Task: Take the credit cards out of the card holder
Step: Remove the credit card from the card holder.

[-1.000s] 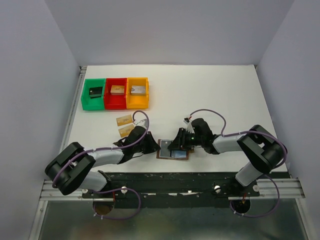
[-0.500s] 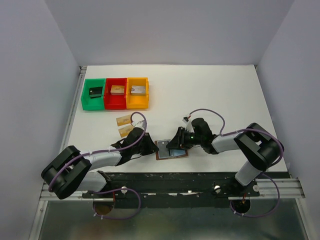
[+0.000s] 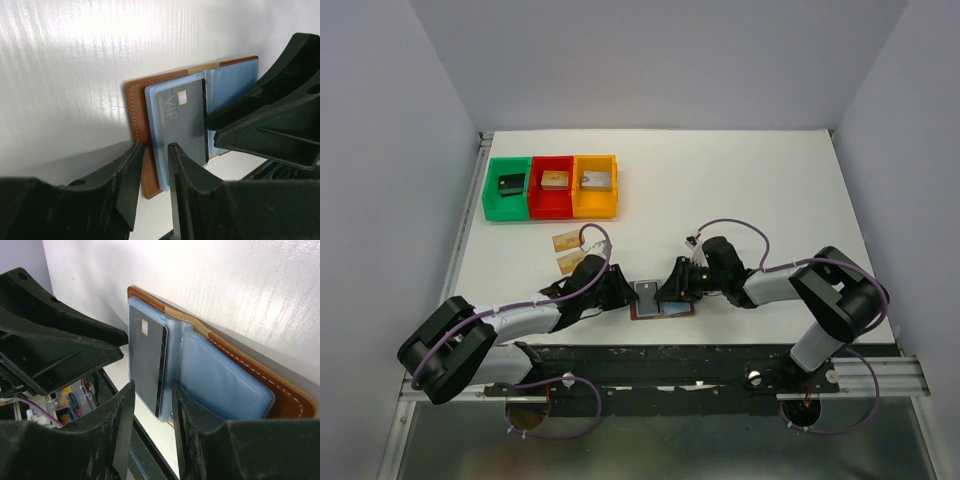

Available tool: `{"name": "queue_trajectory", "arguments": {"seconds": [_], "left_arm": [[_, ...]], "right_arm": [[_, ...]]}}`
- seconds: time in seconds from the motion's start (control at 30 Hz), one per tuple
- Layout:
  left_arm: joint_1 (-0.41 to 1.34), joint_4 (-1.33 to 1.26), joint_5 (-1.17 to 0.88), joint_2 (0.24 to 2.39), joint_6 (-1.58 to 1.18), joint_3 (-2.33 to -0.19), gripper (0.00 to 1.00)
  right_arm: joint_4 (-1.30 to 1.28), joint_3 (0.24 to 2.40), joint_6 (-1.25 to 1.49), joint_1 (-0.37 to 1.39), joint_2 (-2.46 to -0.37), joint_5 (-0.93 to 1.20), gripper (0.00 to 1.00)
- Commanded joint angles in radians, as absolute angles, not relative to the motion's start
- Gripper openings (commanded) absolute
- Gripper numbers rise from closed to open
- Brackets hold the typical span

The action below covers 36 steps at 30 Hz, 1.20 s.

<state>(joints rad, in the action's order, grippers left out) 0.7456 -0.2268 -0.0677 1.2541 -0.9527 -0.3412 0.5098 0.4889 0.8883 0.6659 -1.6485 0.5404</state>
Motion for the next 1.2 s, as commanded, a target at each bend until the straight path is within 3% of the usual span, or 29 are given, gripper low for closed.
{"name": "queue_trajectory", "arguments": {"seconds": [0.0,0.27,0.6,0.93,1.17], "left_arm": [[0.746,-0.179,-0.025,1.232,-0.934,-0.348,0.43],[0.747,-0.147,-0.009,1.184,-0.917,-0.351,0.46],[0.746,-0.175,-0.009,1.220,-0.923,-0.351,0.36],[0.746,-0.209,-0.024,1.138,-0.919,-0.347,0.31],[0.746,-0.278,-0.081,1.218,-0.917,-0.344,0.29]], "right_arm": [[0.436,0.500,0.841,0.664,-1.634,0.514,0.44],[0.411,0.495,0.838,0.666,-1.583,0.492,0.46],[0.279,0.552,0.793,0.669,-1.459,0.486,0.47],[0.276,0.584,0.776,0.678,-1.551,0.531,0.46],[0.319,0.575,0.784,0.677,-1.611,0.535,0.47]]}}
